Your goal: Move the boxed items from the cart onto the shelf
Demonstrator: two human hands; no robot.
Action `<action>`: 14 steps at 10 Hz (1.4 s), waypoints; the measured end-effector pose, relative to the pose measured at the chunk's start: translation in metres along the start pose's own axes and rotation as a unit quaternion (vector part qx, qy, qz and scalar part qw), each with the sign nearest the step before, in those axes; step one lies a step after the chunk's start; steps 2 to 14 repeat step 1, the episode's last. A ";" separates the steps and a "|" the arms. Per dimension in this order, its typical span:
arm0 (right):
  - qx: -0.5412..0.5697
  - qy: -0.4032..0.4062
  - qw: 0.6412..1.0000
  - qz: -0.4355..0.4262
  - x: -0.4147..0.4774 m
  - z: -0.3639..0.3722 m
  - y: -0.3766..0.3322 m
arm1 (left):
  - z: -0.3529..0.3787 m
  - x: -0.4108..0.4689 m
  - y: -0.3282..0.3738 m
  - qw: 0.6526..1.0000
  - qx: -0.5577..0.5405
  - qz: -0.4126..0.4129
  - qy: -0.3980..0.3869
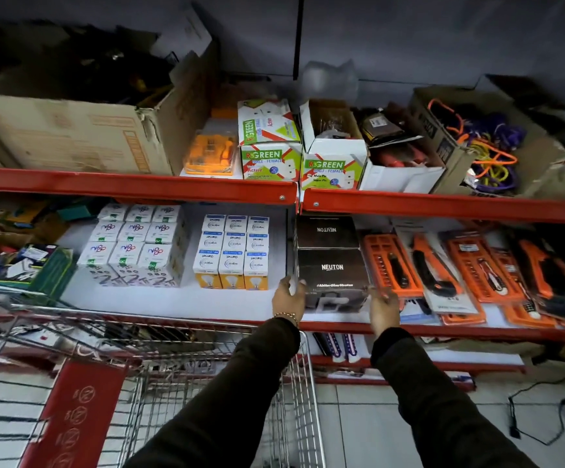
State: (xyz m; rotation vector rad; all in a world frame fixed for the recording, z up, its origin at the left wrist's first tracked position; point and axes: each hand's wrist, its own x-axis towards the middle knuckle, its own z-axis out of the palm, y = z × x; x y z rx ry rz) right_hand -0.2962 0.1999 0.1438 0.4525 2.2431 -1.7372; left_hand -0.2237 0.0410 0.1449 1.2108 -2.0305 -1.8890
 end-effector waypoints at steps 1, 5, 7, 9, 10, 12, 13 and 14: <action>0.113 0.091 0.988 -0.049 -0.020 -0.027 -0.022 | -0.022 -0.010 0.012 0.992 0.007 0.115 0.049; 0.113 0.091 0.988 -0.049 -0.020 -0.027 -0.022 | -0.022 -0.010 0.012 0.992 0.007 0.115 0.049; 0.113 0.091 0.988 -0.049 -0.020 -0.027 -0.022 | -0.022 -0.010 0.012 0.992 0.007 0.115 0.049; 0.113 0.091 0.988 -0.049 -0.020 -0.027 -0.022 | -0.022 -0.010 0.012 0.992 0.007 0.115 0.049; 0.113 0.091 0.988 -0.049 -0.020 -0.027 -0.022 | -0.022 -0.010 0.012 0.992 0.007 0.115 0.049; 0.113 0.091 0.988 -0.049 -0.020 -0.027 -0.022 | -0.022 -0.010 0.012 0.992 0.007 0.115 0.049; 0.113 0.091 0.988 -0.049 -0.020 -0.027 -0.022 | -0.022 -0.010 0.012 0.992 0.007 0.115 0.049; 0.113 0.091 0.988 -0.049 -0.020 -0.027 -0.022 | -0.022 -0.010 0.012 0.992 0.007 0.115 0.049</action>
